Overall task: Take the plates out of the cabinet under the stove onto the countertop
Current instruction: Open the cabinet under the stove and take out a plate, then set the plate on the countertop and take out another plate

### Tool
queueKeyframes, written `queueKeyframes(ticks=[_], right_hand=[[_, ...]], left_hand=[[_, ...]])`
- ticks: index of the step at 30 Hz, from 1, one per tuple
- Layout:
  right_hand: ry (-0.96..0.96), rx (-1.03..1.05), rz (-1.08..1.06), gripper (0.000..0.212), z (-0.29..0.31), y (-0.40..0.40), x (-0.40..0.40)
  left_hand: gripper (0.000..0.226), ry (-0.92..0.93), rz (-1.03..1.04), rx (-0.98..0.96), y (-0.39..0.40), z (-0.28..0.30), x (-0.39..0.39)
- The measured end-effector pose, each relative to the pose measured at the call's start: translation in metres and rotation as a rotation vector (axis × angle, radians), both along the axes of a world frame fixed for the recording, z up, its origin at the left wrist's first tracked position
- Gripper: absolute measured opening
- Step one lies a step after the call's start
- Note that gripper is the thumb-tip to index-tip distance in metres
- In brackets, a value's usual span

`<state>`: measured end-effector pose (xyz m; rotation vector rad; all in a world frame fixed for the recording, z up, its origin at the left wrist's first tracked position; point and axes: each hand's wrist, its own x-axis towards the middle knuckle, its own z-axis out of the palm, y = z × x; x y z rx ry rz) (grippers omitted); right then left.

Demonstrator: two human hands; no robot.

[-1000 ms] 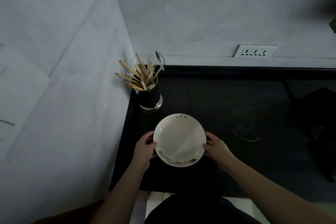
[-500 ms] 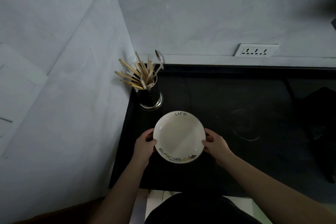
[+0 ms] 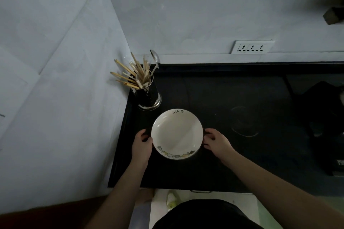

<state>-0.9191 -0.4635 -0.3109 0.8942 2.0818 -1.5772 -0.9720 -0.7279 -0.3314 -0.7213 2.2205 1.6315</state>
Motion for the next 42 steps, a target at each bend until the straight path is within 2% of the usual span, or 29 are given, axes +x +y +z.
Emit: queueKeyframes(ticks=[4, 9, 11, 14, 18, 23, 28, 34, 42], right_hand=[[-0.016, -0.008, 0.071, 0.038, 0.018, 0.012, 0.019], [0.035, 0.117, 0.226, 0.034, 0.046, 0.031, 0.051], [0.037, 0.193, 0.326, 0.035, 0.057, 0.04, 0.065], [0.051, 0.332, 0.482, 0.042, 0.07, 0.05, 0.086], [0.187, 0.582, 0.658, 0.055, 0.079, 0.048, 0.103], [0.327, 0.759, 0.817, 0.064, 0.085, 0.033, 0.118], [0.346, 0.897, 0.771, 0.064, 0.105, 0.018, 0.135], [0.419, 0.997, 0.466, 0.062, 0.131, -0.012, 0.171], [0.278, 1.138, 0.219, 0.06, 0.143, -0.072, 0.233]], left_hand=[[0.046, 0.148, -0.131, -0.228, 0.005, 0.018, 0.017], [0.049, 0.162, -0.658, -0.443, 0.027, 0.043, 0.048], [0.052, 0.218, -0.793, -0.541, 0.039, 0.052, 0.066], [0.051, 0.379, -0.886, -0.75, 0.05, 0.066, 0.09], [0.053, 0.505, -0.929, -1.03, 0.046, 0.084, 0.117], [0.061, 0.587, -0.931, -1.101, 0.033, 0.103, 0.129], [0.065, 0.626, -0.971, -1.119, 0.031, 0.124, 0.131], [0.07, 0.762, -1.104, -1.125, 0.023, 0.155, 0.119], [0.07, 0.898, -1.311, -0.995, 0.025, 0.171, 0.149]])
